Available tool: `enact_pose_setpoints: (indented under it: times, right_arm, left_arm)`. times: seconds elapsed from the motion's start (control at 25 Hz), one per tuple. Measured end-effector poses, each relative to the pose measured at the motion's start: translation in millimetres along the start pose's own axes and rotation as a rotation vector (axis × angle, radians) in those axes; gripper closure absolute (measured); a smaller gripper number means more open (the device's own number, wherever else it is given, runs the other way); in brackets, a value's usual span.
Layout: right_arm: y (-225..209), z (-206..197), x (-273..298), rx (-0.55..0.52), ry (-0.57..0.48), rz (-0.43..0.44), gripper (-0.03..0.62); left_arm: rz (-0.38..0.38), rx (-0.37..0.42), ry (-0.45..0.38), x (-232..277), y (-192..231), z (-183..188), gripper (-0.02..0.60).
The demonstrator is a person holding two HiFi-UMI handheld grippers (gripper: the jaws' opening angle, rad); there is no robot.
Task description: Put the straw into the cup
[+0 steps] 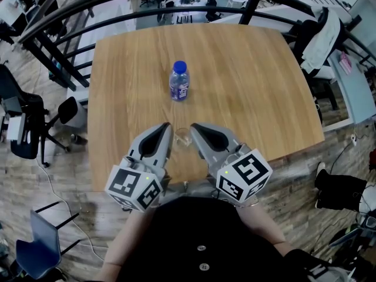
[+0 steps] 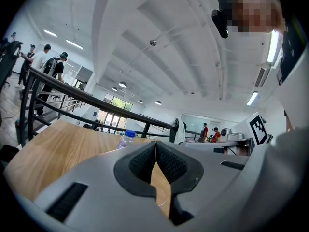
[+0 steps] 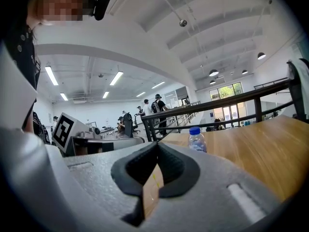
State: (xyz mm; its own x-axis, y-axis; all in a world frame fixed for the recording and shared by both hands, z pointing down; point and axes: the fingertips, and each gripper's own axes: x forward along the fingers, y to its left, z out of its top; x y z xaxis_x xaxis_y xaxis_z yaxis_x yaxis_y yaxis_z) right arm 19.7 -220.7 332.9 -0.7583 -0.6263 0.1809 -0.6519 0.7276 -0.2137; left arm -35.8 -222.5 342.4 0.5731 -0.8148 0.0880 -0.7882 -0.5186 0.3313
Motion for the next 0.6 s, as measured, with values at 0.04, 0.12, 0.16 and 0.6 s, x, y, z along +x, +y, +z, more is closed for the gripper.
enact_pose_setpoints:
  times: [0.04, 0.12, 0.16, 0.6]
  right_arm:
    - [0.7, -0.4, 0.3, 0.000, 0.001, 0.000, 0.597]
    - [0.7, -0.7, 0.5, 0.000, 0.002, -0.001, 0.597]
    - [0.3, -1.0, 0.5, 0.000, 0.003, -0.002, 0.597]
    - [-5.0, -10.3, 1.2, 0.005, 0.023, -0.008, 0.597]
  left_arm:
    - [-0.004, 0.002, 0.004, -0.2, 0.1, -1.2, 0.561]
    - [-0.007, 0.005, 0.010, -0.3, 0.0, -2.5, 0.561]
    - [-0.008, 0.005, 0.012, -0.2, -0.1, -3.0, 0.561]
    - [-0.005, 0.000, 0.029, 1.2, 0.4, -8.8, 0.561]
